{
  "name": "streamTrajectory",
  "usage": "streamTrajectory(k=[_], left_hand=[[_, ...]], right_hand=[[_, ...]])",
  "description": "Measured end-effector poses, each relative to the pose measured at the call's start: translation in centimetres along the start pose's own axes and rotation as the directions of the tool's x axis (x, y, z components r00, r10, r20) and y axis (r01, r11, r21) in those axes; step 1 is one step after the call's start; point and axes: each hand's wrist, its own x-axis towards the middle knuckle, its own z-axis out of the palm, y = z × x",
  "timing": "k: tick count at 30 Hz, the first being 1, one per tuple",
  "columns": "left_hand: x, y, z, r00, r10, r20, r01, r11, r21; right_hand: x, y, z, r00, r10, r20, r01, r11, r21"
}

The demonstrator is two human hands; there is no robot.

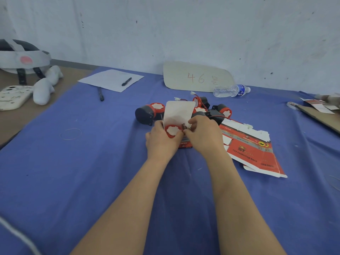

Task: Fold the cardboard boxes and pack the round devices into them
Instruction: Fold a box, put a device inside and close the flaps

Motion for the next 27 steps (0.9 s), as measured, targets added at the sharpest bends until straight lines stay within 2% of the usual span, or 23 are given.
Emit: streamTrajectory(k=[14, 27], left_hand=[[0.0, 0.0, 0.0, 1.000, -0.003, 0.011, 0.003, 1.000, -0.001], [-0.2, 0.0, 0.0, 0.999, 0.033, 0.004, -0.033, 0.999, 0.007]], right_hand=[[0.0, -0.1, 0.9, 0.996, 0.050, -0.075, -0.042, 0.995, 0.095], [0.4, 0.2, 1.1, 0.992, 0.093, -0.081, -0.080, 0.985, 0.154]])
